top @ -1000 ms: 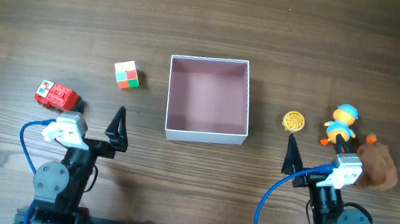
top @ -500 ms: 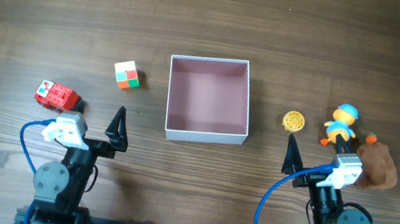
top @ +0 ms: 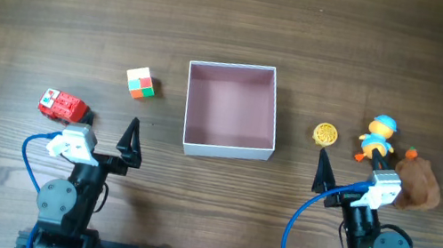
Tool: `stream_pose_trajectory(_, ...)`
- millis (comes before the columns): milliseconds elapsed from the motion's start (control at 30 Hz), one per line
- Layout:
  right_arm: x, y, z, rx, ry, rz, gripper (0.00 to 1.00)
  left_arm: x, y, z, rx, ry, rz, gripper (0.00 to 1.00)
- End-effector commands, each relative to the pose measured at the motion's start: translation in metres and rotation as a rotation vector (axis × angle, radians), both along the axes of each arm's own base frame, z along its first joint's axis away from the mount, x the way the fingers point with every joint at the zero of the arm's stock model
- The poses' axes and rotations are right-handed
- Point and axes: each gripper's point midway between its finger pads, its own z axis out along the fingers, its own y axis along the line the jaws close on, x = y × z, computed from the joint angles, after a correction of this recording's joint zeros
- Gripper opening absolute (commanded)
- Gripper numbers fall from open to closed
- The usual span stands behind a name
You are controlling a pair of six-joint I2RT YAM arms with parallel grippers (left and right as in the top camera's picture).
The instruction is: Pack container
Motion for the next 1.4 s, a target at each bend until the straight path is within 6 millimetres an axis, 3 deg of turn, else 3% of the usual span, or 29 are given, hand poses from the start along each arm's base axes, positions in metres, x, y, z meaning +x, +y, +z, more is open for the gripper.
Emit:
stream_pose_trajectory(0,0.001,-0.002,0.001,-0.005,-0.006,-0.016,1.00,0.000,0.003,-0.002,-0.005,0.001,0.015,1.00)
stream_pose_trajectory(300,0.000,-0.002,0.001,0.000,-0.005,-0.012,1.00,0.000,0.003,-0.002,-0.005,0.000,0.014,1.00)
stream_pose_trajectory(400,0.001,-0.002,0.001,0.083,0.011,-0.013,1.00,0.000,0.003,-0.001,-0.005,-0.002,0.016,1.00)
stream_pose_trajectory(600,0.000,0.001,0.001,0.199,0.035,0.005,1.00,-0.001,-0.011,0.014,-0.018,-0.064,-0.066,1.00)
stream_pose_trajectory(833,-0.006,0.007,-0.005,0.193,0.172,0.026,1.00,-0.005,-0.017,0.022,-0.119,-0.013,-0.099,0.99)
stream_pose_trajectory(1100,-0.002,0.007,0.034,0.150,0.340,0.014,1.00,0.002,-0.018,0.081,-0.106,0.098,-0.094,1.00)
stream_pose_trajectory(1200,0.003,0.008,0.050,0.076,0.445,0.020,1.00,0.017,-0.018,0.093,-0.108,0.245,-0.086,1.00)
stream_pose_trajectory(1367,0.006,0.008,0.060,0.014,0.653,0.025,1.00,0.039,-0.018,0.104,-0.106,0.506,-0.062,1.00)
